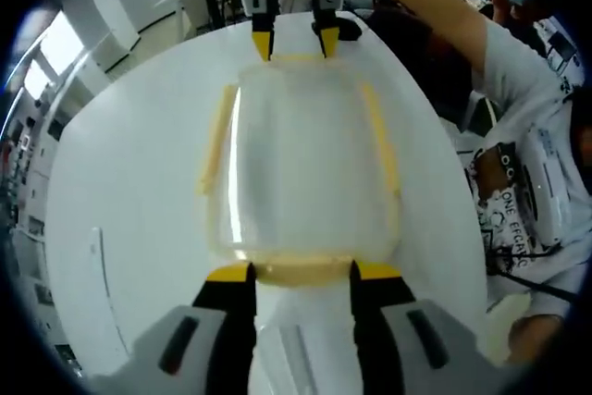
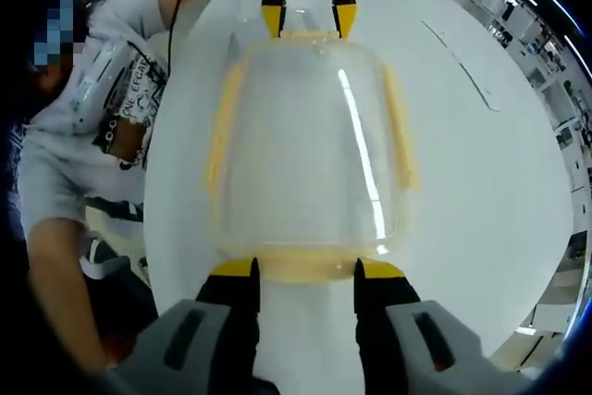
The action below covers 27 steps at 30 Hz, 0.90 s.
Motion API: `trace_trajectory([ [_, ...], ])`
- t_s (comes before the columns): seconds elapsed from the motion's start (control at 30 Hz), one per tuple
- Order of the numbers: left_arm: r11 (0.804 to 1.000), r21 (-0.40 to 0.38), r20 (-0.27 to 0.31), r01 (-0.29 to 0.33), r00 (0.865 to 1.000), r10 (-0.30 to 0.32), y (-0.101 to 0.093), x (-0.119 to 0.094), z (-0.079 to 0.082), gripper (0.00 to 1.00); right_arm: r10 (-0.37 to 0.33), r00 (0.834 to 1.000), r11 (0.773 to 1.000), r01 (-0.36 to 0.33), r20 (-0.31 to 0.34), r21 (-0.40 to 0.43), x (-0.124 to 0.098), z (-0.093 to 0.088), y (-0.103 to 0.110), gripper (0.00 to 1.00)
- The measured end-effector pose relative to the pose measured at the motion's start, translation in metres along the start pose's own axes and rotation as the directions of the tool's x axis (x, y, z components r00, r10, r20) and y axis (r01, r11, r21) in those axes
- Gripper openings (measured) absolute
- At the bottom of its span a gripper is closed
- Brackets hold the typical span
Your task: Snap each plastic latch of the storage box into its locked position after aligning the lid with the box until every specified latch is closed and the lid sits flush.
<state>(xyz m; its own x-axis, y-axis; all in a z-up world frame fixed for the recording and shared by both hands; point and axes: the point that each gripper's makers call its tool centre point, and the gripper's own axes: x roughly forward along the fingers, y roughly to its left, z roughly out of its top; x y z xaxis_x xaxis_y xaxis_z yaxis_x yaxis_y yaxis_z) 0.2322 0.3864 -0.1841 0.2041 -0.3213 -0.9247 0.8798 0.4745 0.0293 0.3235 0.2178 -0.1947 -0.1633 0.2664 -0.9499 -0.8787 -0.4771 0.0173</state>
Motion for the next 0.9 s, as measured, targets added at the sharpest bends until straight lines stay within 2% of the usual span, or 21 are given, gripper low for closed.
trace_trajectory([
  [0.13, 1.0, -0.015, -0.003, -0.008, 1.0, 0.007, -0.003, -0.013, -0.011, 0.39, -0.001, 1.0, 1.0, 0.001, 0.016, -0.019, -0.001, 0.017, 0.002, 0.4],
  [0.57, 0.999, -0.037, -0.002, -0.03, 1.0, 0.03, -0.008, -0.037, -0.029, 0.39, -0.011, 0.999, 0.998, 0.014, 0.047, -0.057, -0.008, 0.048, 0.001, 0.4],
  [0.9, 0.997, -0.062, -0.005, -0.039, 0.999, 0.039, -0.015, -0.049, -0.049, 0.39, 0.003, 0.998, 0.997, 0.002, 0.067, -0.083, -0.002, 0.071, 0.007, 0.4],
])
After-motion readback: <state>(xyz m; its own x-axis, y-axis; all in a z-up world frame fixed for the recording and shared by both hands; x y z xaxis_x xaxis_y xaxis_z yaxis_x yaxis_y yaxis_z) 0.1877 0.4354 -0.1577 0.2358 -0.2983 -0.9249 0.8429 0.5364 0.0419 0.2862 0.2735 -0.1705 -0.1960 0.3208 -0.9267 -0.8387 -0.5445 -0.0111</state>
